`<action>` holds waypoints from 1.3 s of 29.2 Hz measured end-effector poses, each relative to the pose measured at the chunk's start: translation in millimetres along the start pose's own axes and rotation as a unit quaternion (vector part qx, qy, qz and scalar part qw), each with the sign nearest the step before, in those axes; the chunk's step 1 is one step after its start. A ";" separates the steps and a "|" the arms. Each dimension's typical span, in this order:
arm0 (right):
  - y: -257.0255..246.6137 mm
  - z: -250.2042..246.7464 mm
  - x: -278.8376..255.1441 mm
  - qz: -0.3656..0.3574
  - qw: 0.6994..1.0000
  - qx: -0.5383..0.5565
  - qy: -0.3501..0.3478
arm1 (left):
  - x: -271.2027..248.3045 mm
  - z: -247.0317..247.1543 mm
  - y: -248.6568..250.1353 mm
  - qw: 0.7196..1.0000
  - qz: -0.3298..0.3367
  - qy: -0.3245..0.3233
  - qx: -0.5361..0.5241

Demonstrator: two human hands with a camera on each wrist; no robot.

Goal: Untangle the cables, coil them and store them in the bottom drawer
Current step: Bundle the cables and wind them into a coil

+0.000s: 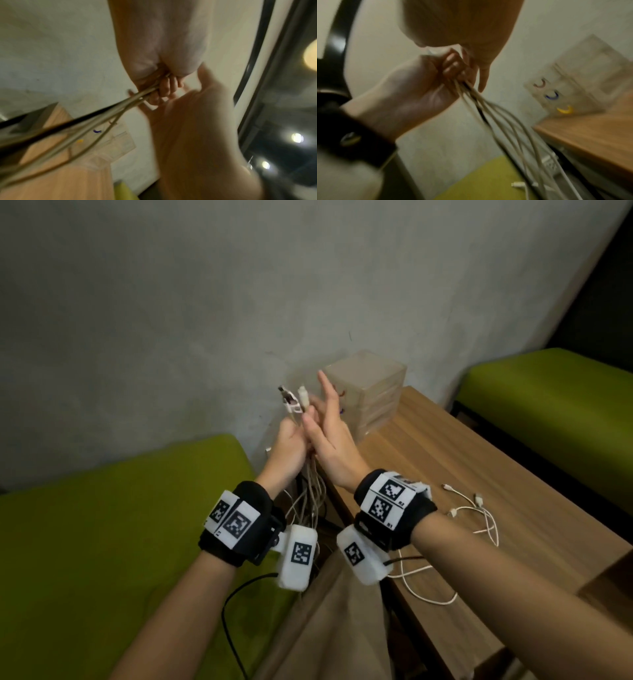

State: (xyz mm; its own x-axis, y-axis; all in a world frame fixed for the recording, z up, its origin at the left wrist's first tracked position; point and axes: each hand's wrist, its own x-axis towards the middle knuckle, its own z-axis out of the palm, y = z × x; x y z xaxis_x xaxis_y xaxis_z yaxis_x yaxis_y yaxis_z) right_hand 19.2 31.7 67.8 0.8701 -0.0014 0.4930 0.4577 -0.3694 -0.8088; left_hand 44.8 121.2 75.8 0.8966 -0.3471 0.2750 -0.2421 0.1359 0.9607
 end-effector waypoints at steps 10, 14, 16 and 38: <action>23.6 4.1 -32.5 0.039 0.996 -0.078 0.016 | 14.7 13.6 7.5 0.975 -0.005 -0.069 -0.211; 36.1 -34.9 -48.3 0.059 0.983 -0.150 -0.090 | 11.9 38.0 -9.1 0.985 -0.034 -0.099 -0.136; 52.2 -63.8 -57.2 0.078 0.955 -0.222 -0.180 | 6.9 51.1 -19.1 0.986 -0.054 -0.102 -0.122; 52.6 -103.0 -84.6 0.025 0.944 -0.263 0.197 | -5.7 128.2 -58.8 0.988 -0.143 -0.052 -0.005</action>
State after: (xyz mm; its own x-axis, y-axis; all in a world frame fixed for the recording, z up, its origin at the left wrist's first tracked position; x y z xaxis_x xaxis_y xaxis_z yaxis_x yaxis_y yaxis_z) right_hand -49.2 -83.4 16.6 0.7044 -0.3389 0.6236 0.1738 -0.7695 -0.6145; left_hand 6.4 -3.8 22.6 0.8846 -0.4663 -0.0052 0.0202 0.0272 0.9994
